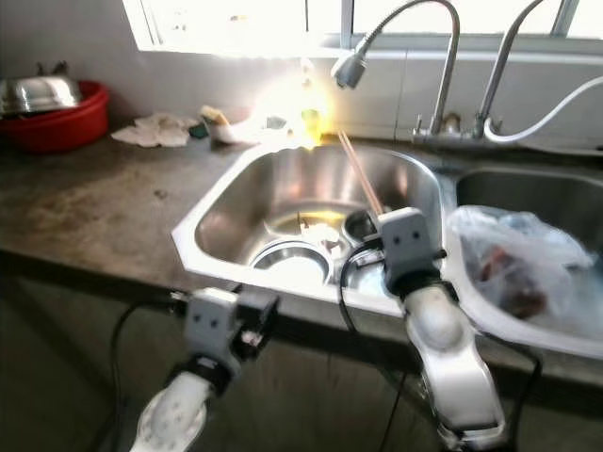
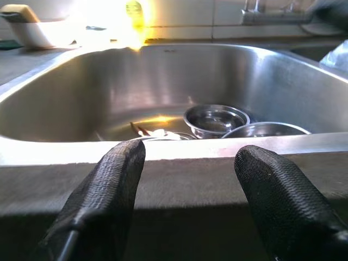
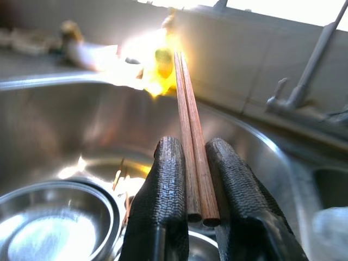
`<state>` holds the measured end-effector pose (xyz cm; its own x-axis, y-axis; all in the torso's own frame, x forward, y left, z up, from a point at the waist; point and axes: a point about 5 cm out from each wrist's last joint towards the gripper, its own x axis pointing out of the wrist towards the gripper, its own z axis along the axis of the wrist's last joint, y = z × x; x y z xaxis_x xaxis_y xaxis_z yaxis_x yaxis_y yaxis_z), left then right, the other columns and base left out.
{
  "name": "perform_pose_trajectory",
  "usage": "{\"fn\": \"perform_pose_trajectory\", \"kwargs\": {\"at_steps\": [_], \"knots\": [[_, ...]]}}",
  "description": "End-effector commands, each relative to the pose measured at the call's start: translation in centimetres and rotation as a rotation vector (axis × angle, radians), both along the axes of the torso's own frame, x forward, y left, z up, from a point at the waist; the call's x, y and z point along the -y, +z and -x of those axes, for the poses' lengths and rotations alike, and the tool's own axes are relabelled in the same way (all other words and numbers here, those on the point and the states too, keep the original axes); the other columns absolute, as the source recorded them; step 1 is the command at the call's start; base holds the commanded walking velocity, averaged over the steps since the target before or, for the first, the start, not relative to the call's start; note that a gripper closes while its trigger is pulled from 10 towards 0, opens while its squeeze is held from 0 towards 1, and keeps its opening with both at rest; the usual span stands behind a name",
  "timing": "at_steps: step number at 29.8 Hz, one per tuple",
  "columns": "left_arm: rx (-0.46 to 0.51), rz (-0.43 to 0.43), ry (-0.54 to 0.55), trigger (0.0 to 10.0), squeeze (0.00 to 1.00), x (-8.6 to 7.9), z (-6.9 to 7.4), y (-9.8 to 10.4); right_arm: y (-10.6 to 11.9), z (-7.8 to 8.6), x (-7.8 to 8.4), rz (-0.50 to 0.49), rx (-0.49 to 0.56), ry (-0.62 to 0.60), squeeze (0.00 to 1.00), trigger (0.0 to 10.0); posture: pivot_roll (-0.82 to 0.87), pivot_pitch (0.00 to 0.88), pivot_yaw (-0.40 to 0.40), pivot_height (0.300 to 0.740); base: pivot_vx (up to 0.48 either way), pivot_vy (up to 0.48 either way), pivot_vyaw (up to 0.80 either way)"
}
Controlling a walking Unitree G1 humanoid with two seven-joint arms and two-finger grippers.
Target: Kitchen organization
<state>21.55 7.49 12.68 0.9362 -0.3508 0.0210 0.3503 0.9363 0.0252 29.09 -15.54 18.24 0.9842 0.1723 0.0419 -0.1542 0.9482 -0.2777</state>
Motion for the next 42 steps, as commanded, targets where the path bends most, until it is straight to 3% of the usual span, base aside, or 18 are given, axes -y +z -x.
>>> {"fn": "perform_pose_trajectory", "kwargs": {"at_steps": [1,7,15,22,30,31,32,42], "knots": [[-0.006,-0.012,0.023,10.0,0.00,-0.6,0.0,0.0,-0.3,-0.9,-1.5,0.007,-0.077,0.077,0.00,10.0,0.09,0.023,-0.026,0.740,0.000,0.000,0.00],[-0.011,-0.012,0.034,10.0,0.00,-0.7,0.1,0.0,-1.4,-3.4,-0.9,0.015,-0.247,0.062,0.00,10.0,0.10,0.033,-0.032,0.740,0.000,0.000,0.00],[-0.027,-0.012,-0.004,10.0,0.00,-0.2,0.5,-0.1,-2.1,-6.0,0.0,0.106,-0.366,0.026,0.00,10.0,0.11,0.042,-0.042,0.740,0.000,0.000,0.00],[-0.043,-0.009,-0.024,10.0,0.00,0.1,1.0,-0.3,-2.8,-7.8,-0.1,0.122,-0.462,0.038,0.00,10.0,0.12,0.056,-0.052,0.740,0.000,0.000,0.00],[-0.056,-0.013,-0.030,10.0,0.00,0.1,1.4,-0.4,-3.2,-8.5,-0.7,0.139,-0.512,0.075,0.00,10.0,0.13,0.058,-0.051,0.740,0.000,0.000,0.00],[-0.060,-0.014,-0.031,10.0,0.00,0.1,1.4,-0.5,-3.2,-8.5,-0.8,0.135,-0.509,0.074,0.22,10.0,0.14,0.058,-0.055,0.740,0.000,0.000,0.00],[-0.063,-0.015,-0.031,10.0,0.00,0.1,1.4,-0.5,-3.1,-8.6,-0.8,0.132,-0.507,0.073,1.00,10.0,0.14,0.058,-0.057,0.740,0.000,0.000,0.00],[-0.061,-0.015,-0.022,10.0,0.00,0.1,1.3,-0.5,-2.1,-8.3,-0.7,0.052,-0.410,0.049,1.00,10.0,0.14,0.054,-0.064,0.740,0.000,0.000,0.00]]}}
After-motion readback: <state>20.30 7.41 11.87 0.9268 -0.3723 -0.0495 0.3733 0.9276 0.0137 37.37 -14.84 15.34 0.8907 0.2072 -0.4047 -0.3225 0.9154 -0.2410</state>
